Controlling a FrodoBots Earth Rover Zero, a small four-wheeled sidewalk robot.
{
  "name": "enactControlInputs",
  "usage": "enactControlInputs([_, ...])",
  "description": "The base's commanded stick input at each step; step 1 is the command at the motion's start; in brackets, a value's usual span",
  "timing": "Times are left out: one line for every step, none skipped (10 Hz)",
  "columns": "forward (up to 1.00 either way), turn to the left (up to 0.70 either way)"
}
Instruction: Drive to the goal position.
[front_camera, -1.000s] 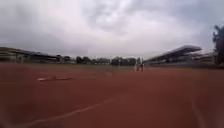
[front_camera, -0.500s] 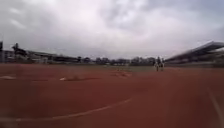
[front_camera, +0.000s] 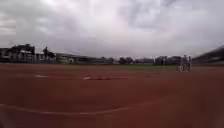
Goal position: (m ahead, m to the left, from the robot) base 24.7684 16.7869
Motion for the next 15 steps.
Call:
enactControlInputs([0.00, 0.70])
enactControlInputs([0.00, 0.70])
enactControlInputs([0.00, 0.70])
enactControlInputs([0.70, 0.00])
enactControlInputs([0.70, 0.00])
enactControlInputs([0.70, 0.00])
enactControlInputs([0.70, 0.00])
enactControlInputs([0.70, 0.00])
enactControlInputs([0.70, 0.00])
enactControlInputs([0.70, 0.00])
enactControlInputs([0.70, 0.00])
enactControlInputs([0.70, 0.00])
enactControlInputs([0.70, 0.00])
enactControlInputs([0.70, 0.00])
enactControlInputs([0.70, 0.00])
